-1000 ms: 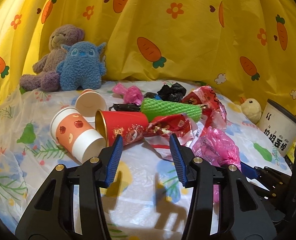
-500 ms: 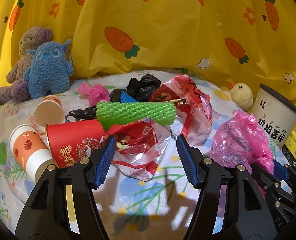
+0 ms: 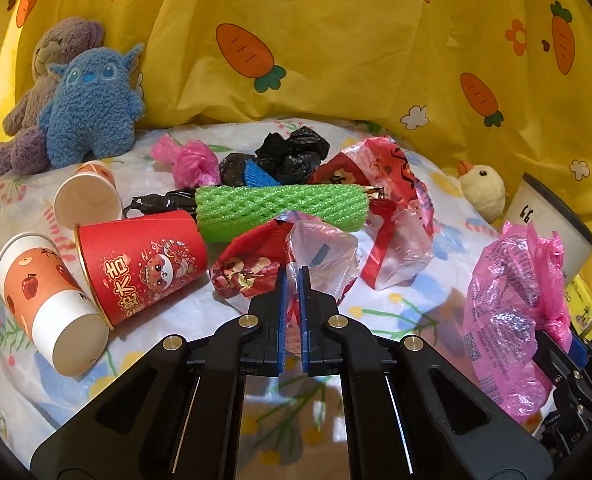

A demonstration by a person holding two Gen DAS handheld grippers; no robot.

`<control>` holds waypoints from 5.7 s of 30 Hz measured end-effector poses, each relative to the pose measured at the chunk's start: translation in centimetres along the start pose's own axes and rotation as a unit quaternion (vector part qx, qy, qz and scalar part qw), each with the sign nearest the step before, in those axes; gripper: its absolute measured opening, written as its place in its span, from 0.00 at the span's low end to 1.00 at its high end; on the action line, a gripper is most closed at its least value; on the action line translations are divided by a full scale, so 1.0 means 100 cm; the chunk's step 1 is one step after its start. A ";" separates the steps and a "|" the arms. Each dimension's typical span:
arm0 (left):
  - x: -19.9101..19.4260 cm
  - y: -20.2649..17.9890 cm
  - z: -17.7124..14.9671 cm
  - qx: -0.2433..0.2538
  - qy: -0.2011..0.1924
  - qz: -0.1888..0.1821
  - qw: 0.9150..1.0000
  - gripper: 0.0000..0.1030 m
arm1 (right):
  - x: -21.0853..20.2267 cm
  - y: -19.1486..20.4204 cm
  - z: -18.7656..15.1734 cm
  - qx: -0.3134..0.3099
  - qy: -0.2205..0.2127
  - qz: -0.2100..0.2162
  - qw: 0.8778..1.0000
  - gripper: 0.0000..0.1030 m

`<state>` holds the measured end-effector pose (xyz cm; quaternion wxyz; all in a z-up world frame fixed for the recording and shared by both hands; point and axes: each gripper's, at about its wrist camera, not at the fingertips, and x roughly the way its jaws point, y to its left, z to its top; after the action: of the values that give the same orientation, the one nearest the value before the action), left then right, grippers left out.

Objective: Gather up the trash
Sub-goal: 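Lift both held pieces of trash and carry them over the white bin, then open both tools to drop the bag and wrapper into the bin, then grasp the red paper cup with the right tool while the left tool grasps the orange cup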

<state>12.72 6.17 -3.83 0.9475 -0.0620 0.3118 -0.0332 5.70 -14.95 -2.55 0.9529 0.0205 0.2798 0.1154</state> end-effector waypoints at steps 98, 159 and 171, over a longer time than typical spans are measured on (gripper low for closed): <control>-0.027 -0.158 0.040 0.060 -0.128 -0.064 0.988 0.95 | -0.064 -0.147 0.061 0.095 -0.155 -0.205 0.962 0.95; -0.101 0.153 -0.028 -0.156 -0.106 0.217 0.958 0.95 | 0.112 0.182 0.036 -0.103 0.062 0.060 0.991 0.04; -0.068 0.146 -0.021 -0.167 -0.059 0.178 0.968 0.94 | 0.075 0.138 0.036 -0.069 0.017 0.063 0.995 0.04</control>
<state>6.34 21.08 -3.57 0.9310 -0.1648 0.2627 0.1925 10.92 0.31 -2.06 0.9378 -0.0299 0.2858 0.1951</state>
